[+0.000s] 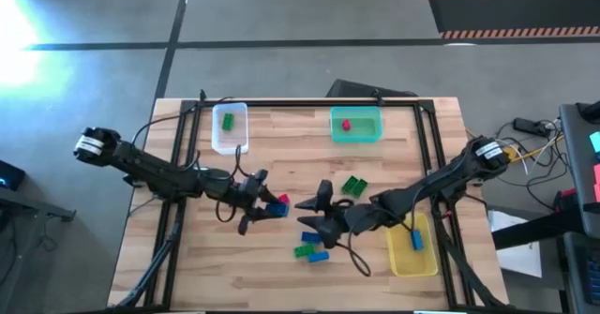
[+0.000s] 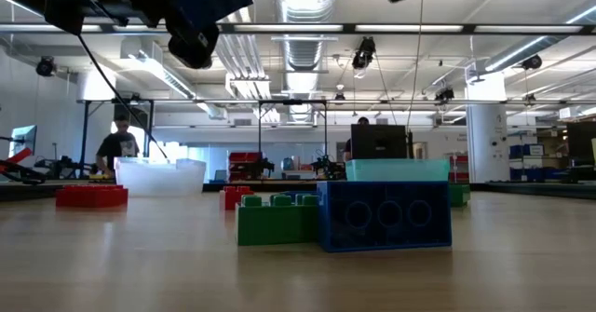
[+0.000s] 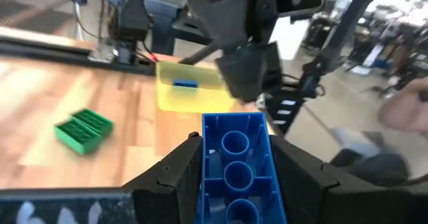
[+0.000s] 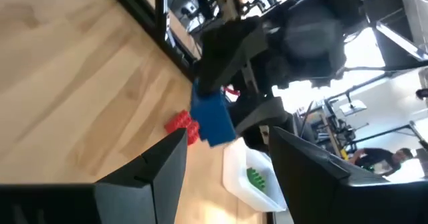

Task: Sort & place blocks by color
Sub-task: Put the blue game piece into the yellow bin

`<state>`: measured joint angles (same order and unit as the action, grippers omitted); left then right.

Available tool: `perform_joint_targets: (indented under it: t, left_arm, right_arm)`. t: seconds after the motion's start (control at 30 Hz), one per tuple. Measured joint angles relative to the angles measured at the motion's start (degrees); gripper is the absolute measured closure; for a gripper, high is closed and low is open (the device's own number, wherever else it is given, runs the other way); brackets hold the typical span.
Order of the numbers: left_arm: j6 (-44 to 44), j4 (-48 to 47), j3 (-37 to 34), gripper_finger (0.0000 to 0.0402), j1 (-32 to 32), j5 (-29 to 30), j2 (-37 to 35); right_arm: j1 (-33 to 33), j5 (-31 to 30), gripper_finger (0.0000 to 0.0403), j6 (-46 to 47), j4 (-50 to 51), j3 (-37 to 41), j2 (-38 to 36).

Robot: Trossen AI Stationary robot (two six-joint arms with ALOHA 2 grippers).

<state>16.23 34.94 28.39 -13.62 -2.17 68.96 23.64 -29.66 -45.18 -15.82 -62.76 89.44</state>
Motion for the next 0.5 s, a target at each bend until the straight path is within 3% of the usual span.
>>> perform_joint_targets:
  t: [0.23, 0.5]
  left_arm:
    - [5.6, 0.1, 0.3, 0.026, 0.0, -0.3, -0.1]
    - [5.5, 0.2, 0.5, 0.026, 0.0, -0.9, 0.4]
  right_arm:
    - [-0.1, -0.3, 0.0202, -1.8, 0.6, -2.9, 3.8]
    - [-1.9, -0.5, 0.0202, -2.3, 0.5, -6.2, 6.5]
